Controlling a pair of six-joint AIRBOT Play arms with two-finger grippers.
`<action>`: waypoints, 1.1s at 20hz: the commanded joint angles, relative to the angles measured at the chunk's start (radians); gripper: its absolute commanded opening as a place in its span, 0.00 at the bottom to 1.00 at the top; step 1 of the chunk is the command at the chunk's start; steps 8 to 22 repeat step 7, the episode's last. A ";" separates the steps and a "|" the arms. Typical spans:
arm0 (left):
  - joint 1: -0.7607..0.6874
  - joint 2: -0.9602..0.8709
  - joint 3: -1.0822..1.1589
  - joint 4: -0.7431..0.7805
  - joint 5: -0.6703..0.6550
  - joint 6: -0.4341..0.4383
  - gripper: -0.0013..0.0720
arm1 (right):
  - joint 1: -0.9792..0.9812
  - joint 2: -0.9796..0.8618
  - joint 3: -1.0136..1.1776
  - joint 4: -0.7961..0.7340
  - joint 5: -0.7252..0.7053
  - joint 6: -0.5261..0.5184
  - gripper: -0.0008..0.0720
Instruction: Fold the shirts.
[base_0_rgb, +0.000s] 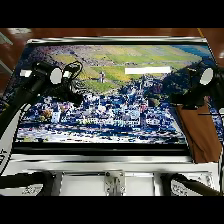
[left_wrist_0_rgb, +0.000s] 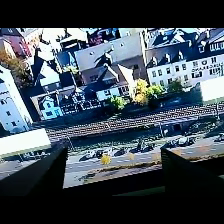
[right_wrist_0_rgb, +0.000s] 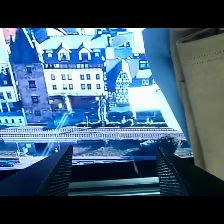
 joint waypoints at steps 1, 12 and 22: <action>-0.003 -0.006 0.001 0.006 0.003 -0.001 1.00 | 0.011 -0.003 0.000 0.005 0.005 0.002 0.87; -0.003 -0.006 0.001 0.006 0.009 -0.001 1.00 | 0.011 -0.003 0.000 0.005 0.005 0.002 0.87; -0.003 -0.006 0.001 0.006 0.009 -0.001 1.00 | 0.011 -0.003 0.000 0.005 0.005 0.002 0.87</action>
